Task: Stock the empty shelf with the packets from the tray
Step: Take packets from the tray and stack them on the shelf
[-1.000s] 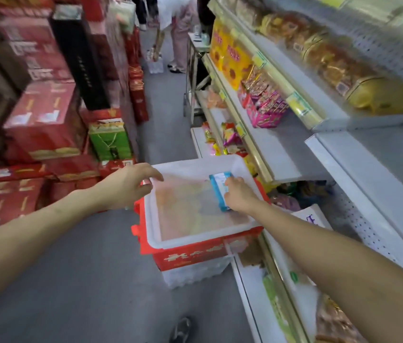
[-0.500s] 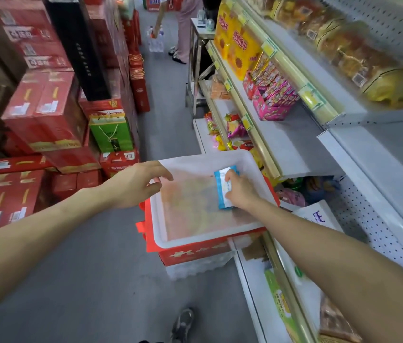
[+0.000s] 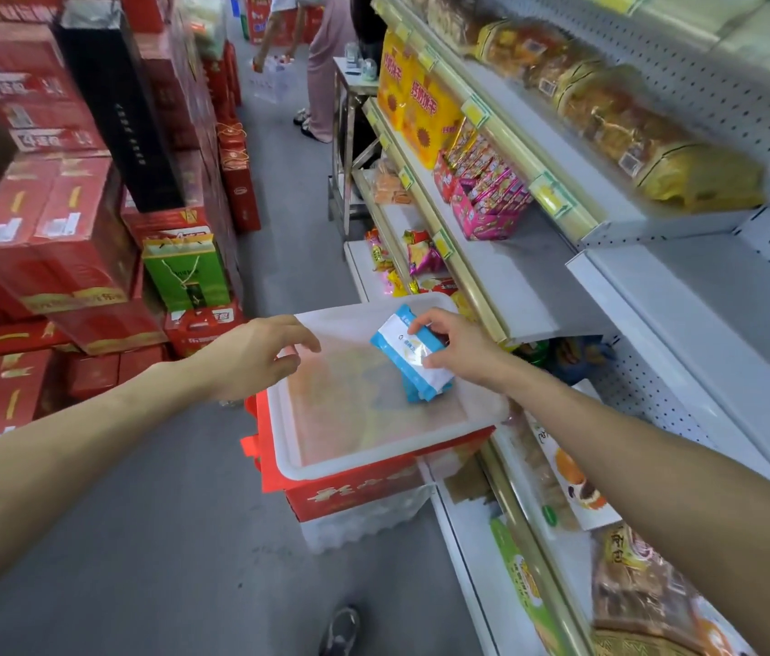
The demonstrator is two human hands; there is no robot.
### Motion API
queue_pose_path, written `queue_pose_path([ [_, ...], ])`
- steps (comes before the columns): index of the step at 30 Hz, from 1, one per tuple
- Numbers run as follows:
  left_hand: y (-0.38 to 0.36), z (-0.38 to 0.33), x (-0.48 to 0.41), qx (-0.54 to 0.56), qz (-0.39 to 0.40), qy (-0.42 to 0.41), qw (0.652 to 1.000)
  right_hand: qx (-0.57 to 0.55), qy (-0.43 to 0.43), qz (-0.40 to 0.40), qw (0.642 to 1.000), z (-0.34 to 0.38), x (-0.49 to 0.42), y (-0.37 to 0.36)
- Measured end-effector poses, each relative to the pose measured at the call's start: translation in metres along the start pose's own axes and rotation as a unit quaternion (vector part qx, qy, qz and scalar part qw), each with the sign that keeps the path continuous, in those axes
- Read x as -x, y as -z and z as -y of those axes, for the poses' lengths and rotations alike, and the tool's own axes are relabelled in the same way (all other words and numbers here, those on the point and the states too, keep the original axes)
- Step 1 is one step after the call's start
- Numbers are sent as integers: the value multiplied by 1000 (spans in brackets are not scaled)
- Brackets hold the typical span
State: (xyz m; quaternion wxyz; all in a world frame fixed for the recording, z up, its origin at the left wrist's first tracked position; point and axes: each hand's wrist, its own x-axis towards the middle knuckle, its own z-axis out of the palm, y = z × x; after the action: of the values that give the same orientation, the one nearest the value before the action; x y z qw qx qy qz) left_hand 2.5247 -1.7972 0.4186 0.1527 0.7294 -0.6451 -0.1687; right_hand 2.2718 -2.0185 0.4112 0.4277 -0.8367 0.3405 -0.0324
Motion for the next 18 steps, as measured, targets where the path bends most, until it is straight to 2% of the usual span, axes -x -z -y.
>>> queue_pose_path([
  [9,-32,-27,-72,-19,63,-21,998,40,7,-60,997,14,59,63],
  [18,-73,-57,-155,-45,132,-71,988,38,2,-115,993,16,114,95],
])
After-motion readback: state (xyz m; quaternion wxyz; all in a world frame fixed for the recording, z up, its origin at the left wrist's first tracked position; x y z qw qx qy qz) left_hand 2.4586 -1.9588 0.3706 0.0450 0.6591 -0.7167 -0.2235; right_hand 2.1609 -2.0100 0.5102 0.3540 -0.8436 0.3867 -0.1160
